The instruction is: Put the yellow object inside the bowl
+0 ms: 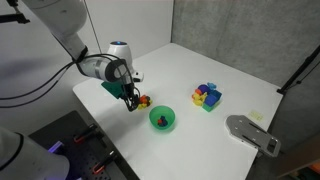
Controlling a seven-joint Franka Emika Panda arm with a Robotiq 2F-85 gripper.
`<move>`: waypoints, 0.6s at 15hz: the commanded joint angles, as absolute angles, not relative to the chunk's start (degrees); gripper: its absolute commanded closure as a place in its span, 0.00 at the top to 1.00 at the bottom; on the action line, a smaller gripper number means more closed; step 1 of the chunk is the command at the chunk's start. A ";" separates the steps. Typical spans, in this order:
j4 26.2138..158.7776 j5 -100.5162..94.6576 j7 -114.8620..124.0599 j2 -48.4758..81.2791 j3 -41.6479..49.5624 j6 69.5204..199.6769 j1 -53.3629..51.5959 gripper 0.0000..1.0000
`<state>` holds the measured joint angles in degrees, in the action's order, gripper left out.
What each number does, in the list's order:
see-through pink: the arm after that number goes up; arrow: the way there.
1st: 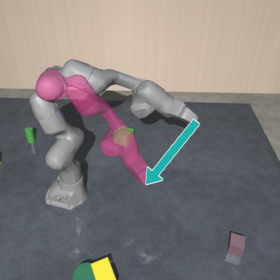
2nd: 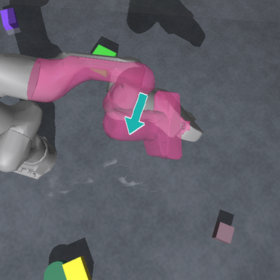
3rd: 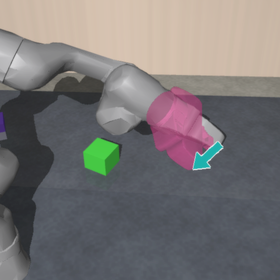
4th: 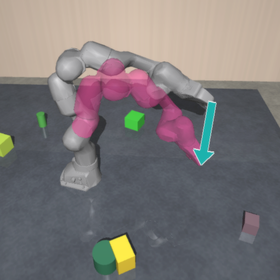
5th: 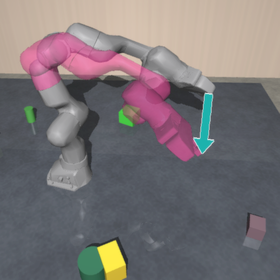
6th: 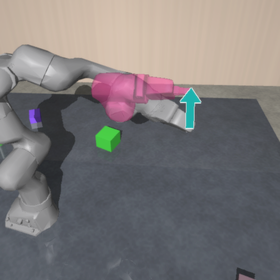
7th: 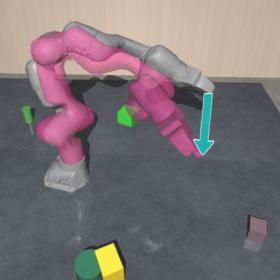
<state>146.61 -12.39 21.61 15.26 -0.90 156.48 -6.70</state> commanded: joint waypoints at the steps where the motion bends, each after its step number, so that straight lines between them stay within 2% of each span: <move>1: 143.25 -12.47 23.70 21.08 1.62 160.38 -9.79 1.00; 9: 135.53 -5.05 23.43 34.04 4.23 167.10 -14.76 1.00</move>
<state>139.19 -8.01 23.12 29.63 3.37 165.49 -13.02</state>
